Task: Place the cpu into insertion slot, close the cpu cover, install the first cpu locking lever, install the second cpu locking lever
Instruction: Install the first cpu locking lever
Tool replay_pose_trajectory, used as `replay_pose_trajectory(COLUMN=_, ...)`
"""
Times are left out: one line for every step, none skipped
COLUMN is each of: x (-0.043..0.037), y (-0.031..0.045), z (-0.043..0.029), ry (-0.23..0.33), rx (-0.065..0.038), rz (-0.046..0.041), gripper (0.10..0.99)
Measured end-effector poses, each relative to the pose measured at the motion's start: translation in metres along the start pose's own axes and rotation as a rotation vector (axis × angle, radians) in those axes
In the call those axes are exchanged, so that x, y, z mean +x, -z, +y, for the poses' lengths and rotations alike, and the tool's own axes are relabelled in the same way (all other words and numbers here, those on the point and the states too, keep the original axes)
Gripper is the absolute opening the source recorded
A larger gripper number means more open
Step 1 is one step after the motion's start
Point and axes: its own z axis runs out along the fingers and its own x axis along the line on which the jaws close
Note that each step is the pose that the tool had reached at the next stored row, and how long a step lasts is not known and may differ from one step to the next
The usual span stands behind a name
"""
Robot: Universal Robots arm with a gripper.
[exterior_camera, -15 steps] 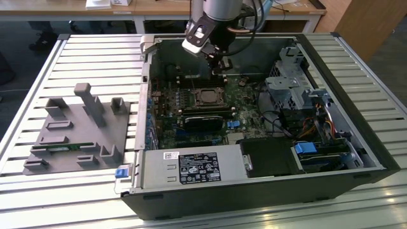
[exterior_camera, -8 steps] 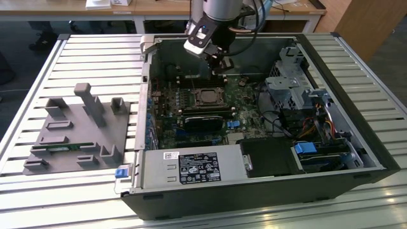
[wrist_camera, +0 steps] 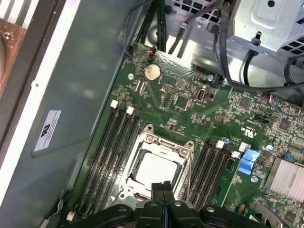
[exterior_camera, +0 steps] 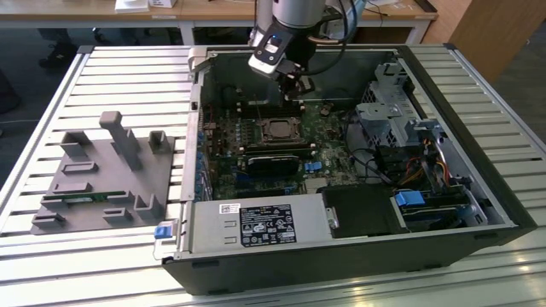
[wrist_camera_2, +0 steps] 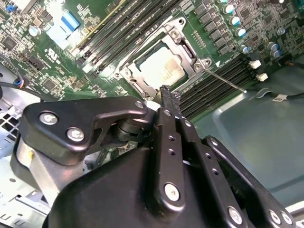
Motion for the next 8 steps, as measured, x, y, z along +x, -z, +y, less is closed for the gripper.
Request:
replay_pose_trajectory(x=0.0, y=0.0, z=0.0, ry=0.006, rx=0.0, rz=0.0, gripper=0.118)
replay_pose_trajectory(x=0.0, y=0.0, z=0.0, ry=0.012, rx=0.0, rz=0.0, gripper=0.118)
replay_pose_trajectory(x=0.0, y=0.0, z=0.0, ry=0.018, rx=0.0, rz=0.0001, gripper=0.118)
replay_pose_trajectory(x=0.0, y=0.0, z=0.0, ry=0.024, rx=0.001, rz=0.0001, gripper=0.118)
replay_pose_trajectory(x=0.0, y=0.0, z=0.0, ry=0.03, rx=0.001, rz=0.0001, gripper=0.118)
replay_pose_trajectory(x=0.0, y=0.0, z=0.0, ry=0.035, rx=0.001, rz=0.0001, gripper=0.118)
replay_pose_trajectory(x=0.0, y=0.0, z=0.0, ry=0.041, rx=0.001, rz=0.0001, gripper=0.118)
replay_pose_trajectory(x=0.0, y=0.0, z=0.0, ry=0.046, rx=0.001, rz=0.0002, gripper=0.118)
